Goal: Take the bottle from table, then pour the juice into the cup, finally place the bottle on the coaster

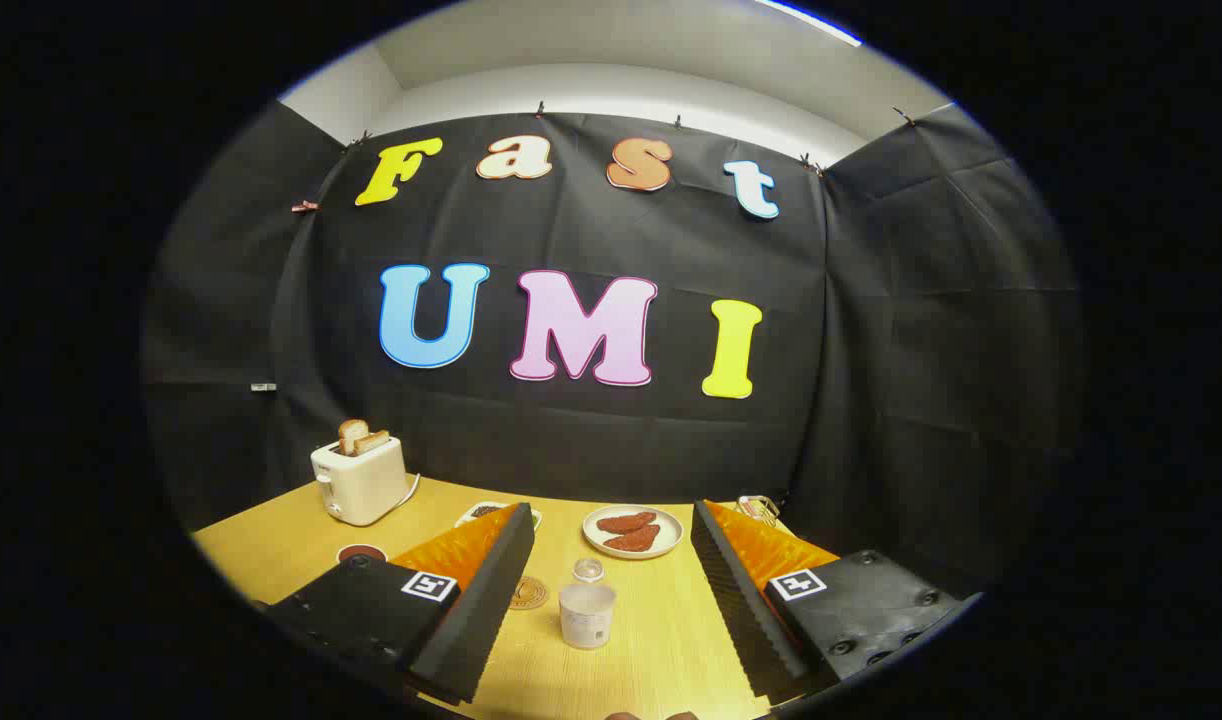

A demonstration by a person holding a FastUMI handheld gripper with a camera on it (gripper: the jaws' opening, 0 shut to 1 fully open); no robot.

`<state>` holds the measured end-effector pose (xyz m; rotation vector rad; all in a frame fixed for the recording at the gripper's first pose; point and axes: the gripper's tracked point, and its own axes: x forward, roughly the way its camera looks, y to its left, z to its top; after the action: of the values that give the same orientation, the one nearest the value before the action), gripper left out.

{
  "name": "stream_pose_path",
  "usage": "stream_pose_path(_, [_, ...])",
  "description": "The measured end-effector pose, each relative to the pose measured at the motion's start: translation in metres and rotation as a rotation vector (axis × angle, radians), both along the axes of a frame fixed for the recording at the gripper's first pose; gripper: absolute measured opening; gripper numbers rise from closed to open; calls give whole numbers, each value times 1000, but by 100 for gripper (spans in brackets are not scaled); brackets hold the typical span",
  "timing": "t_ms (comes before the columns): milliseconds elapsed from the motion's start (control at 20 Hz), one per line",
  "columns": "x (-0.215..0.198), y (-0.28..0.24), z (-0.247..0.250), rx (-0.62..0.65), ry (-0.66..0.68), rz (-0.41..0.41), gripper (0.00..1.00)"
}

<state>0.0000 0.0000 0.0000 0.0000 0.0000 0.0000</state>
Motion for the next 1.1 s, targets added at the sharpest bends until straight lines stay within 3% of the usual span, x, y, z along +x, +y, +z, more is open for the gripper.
stream_pose_path(1100, [22, 13, -17, -10, 28, 87, 97])
